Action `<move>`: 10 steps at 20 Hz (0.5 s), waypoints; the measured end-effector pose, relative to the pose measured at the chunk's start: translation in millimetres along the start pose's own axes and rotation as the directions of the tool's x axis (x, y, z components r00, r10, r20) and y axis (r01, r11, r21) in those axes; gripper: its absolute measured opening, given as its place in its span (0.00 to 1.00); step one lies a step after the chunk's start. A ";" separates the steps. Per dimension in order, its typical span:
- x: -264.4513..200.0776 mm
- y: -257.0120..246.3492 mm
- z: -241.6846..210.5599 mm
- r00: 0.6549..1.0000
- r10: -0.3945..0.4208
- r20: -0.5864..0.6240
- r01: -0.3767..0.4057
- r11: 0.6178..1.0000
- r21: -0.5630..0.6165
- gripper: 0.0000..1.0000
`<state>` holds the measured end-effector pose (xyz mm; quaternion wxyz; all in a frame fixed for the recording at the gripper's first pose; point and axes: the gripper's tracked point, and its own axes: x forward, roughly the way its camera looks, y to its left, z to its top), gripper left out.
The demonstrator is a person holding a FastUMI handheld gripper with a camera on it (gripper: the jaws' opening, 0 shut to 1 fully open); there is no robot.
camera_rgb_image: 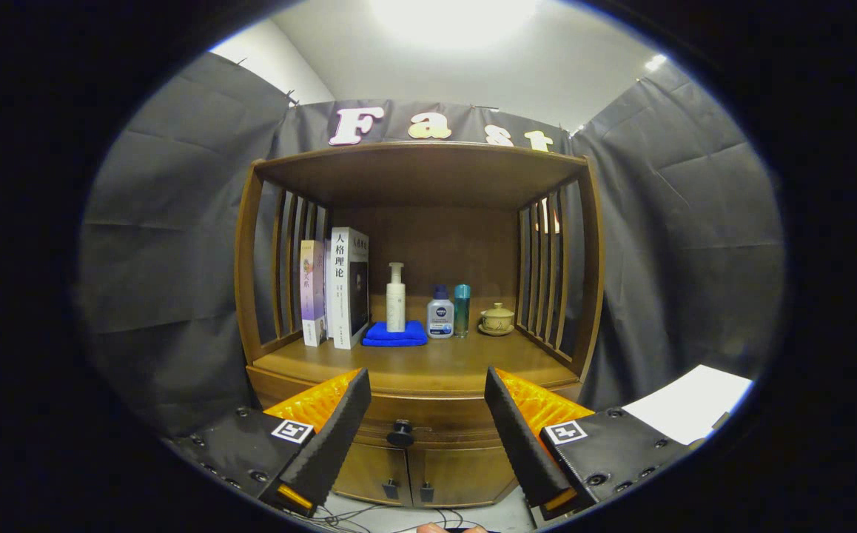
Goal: Pull open the drawer, take out the items inside it, and place them on the countertop above the cabinet.
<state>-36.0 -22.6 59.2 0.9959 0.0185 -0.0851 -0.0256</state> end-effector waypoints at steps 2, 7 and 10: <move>-1.9 1.6 3.5 1.000 0.005 0.005 -0.005 1.000 -0.004 0.98; -9.4 3.4 8.4 1.000 0.024 0.016 -0.024 1.000 -0.014 0.97; -9.6 2.7 7.7 1.000 0.026 0.017 -0.026 1.000 -0.010 0.97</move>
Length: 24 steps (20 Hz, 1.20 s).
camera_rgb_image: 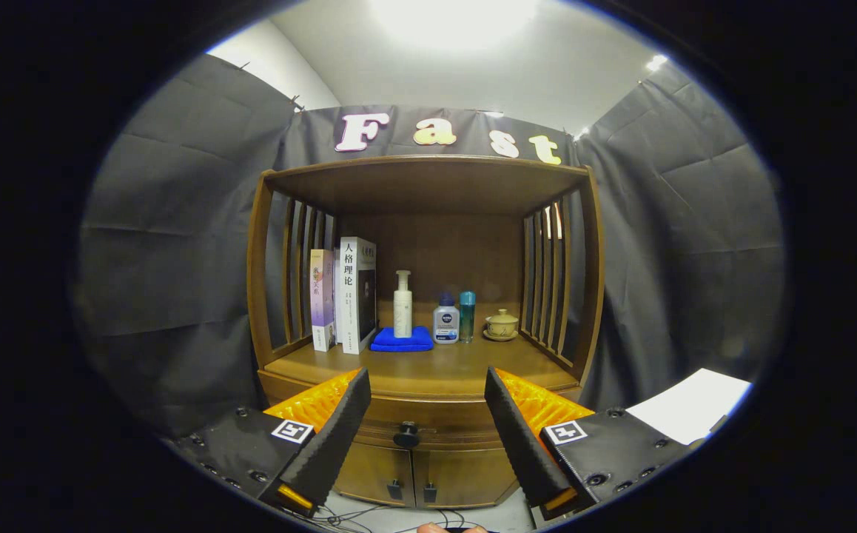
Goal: Pull open the drawer, take out the items inside it, and place them on the countertop above the cabinet.
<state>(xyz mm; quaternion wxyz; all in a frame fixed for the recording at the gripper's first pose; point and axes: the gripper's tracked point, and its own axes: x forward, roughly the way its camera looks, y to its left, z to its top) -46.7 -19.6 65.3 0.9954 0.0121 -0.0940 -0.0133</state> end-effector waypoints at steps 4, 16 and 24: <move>12.8 -0.3 -13.5 1.000 0.001 -0.013 -0.001 1.000 0.017 0.98; 68.4 19.6 -97.5 0.988 0.032 -0.151 -0.031 0.999 0.013 0.98; 105.8 19.9 -158.7 0.970 0.012 -0.241 -0.004 0.999 0.033 0.98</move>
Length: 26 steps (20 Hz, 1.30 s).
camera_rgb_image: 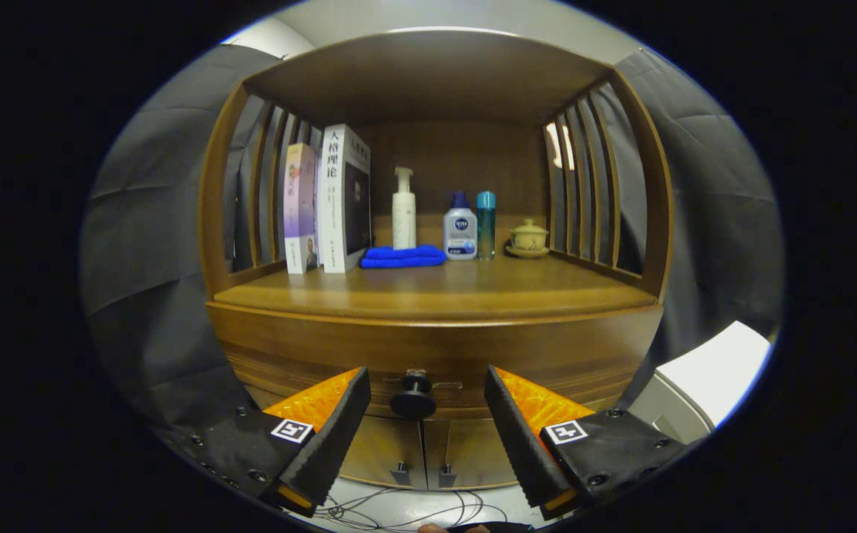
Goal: Pull open the drawer, take out the items inside it, and place them on the countertop above the cabinet.
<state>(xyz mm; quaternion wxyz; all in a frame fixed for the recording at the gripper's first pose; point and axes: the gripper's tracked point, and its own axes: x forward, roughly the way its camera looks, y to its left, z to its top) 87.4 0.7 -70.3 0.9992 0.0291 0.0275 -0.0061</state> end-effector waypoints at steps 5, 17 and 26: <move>28.4 -2.8 -27.1 0.998 -0.017 -0.060 0.016 1.000 -0.018 0.98; 41.5 16.2 -38.5 0.995 0.006 -0.102 -0.010 0.999 -0.042 0.47; 40.9 14.3 -39.5 0.994 0.012 -0.105 -0.017 0.999 -0.045 0.27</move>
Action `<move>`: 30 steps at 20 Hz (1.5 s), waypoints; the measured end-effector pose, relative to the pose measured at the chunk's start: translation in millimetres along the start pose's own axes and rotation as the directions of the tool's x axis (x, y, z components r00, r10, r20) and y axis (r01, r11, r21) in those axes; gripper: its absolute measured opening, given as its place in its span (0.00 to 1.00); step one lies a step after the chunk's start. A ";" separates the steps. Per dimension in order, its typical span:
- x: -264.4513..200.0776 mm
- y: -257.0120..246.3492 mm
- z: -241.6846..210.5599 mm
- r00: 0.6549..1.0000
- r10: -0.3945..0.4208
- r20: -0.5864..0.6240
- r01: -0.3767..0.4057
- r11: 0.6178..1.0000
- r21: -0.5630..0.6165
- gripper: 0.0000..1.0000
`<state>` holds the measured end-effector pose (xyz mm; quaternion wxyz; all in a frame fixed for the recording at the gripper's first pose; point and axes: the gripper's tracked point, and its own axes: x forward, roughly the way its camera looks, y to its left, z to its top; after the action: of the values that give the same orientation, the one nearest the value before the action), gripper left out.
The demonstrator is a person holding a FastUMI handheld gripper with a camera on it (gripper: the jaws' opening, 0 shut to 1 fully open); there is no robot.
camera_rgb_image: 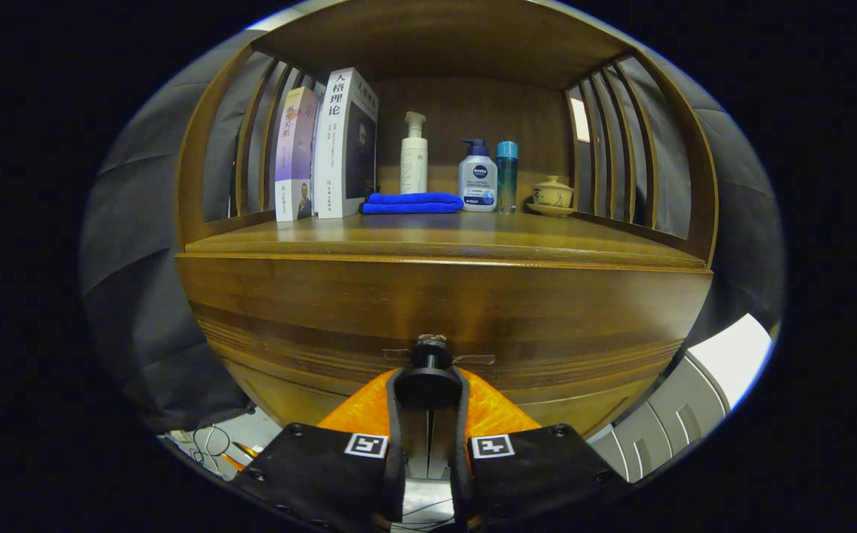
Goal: Pull open the drawer, take out the items inside it, and place them on the countertop above the cabinet.
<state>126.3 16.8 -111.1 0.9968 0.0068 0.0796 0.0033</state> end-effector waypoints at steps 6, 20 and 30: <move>-12.2 -2.4 -4.7 1.000 0.010 0.005 -0.010 1.000 0.005 0.27; -71.1 0.9 -25.7 0.999 0.035 0.026 -0.035 0.999 -0.021 0.27; -108.7 1.4 -40.2 0.995 0.079 0.055 -0.076 0.996 -0.049 0.27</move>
<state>12.5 17.9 -133.5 0.9977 -0.0133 0.0509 0.0437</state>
